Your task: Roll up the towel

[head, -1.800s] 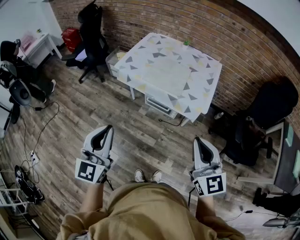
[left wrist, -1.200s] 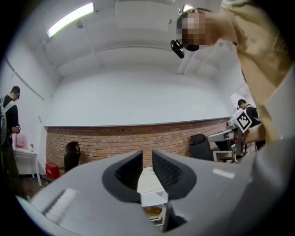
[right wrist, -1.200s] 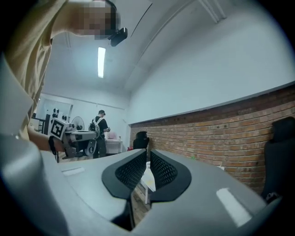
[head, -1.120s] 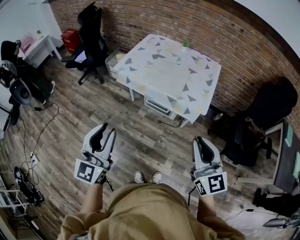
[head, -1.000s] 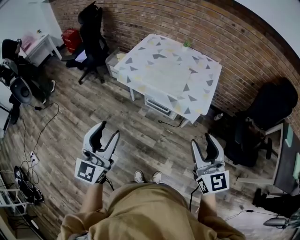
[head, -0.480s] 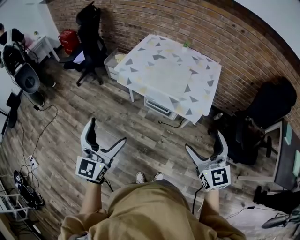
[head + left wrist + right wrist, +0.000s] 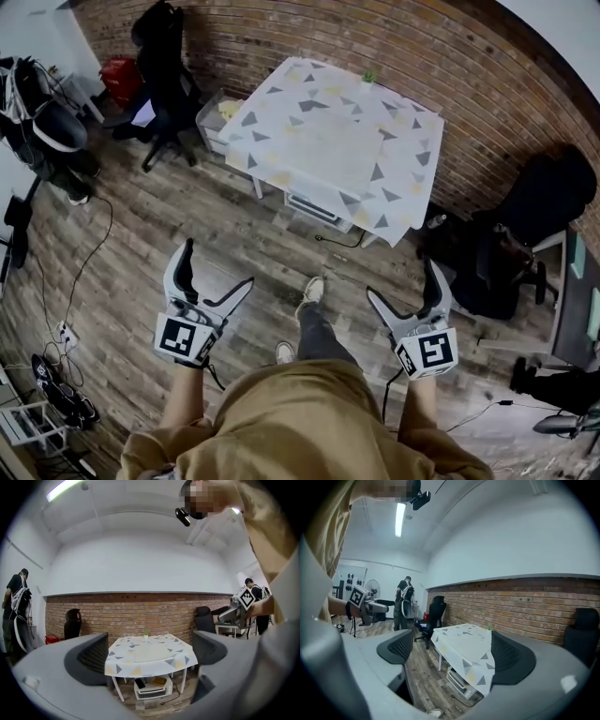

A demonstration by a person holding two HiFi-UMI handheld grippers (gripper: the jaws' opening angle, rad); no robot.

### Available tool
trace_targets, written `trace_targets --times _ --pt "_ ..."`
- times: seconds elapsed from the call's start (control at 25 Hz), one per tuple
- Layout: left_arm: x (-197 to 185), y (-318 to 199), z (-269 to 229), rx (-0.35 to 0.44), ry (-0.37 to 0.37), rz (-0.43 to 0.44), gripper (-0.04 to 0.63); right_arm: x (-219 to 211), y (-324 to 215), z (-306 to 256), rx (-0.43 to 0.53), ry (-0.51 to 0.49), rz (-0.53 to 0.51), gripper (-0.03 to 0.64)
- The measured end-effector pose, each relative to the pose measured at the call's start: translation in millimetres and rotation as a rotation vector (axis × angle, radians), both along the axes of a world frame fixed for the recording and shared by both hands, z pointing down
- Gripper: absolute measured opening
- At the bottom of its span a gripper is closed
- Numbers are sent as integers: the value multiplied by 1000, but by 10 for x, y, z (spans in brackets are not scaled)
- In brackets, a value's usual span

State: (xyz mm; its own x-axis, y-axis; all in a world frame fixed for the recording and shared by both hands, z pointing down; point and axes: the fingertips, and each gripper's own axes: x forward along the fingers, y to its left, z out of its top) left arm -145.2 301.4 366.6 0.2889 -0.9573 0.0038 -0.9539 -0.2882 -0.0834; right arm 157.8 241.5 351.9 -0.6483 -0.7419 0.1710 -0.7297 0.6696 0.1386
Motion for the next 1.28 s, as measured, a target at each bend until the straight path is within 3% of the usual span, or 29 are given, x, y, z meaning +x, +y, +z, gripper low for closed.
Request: trace_targets --times 0.2,0.6,0.72,0.92,1.12,1.28 --pt "-50 -716 123 -24 -6 7 586 -102 -673 198 -13 14 -4 499" --pt "-164 -2374 -97 -69 -106 -9 586 -356 -2377 398 -95 -13 -81 499" --pt "-155 -2731 -100 -63 -104 -10 586 -446 -2742 488 -111 7 -111 499" --pt "-184 -3115 124 -119 -84 -1 585 -569 -3098 556 -126 19 -136 499" --pt "-257 -3492 527 -223 -68 66 584 -744 -3296 654 -173 16 -112 497" --pt "-187 -3879 846 -254 -86 218 584 -783 -3370 841 -207 75 -70 497"
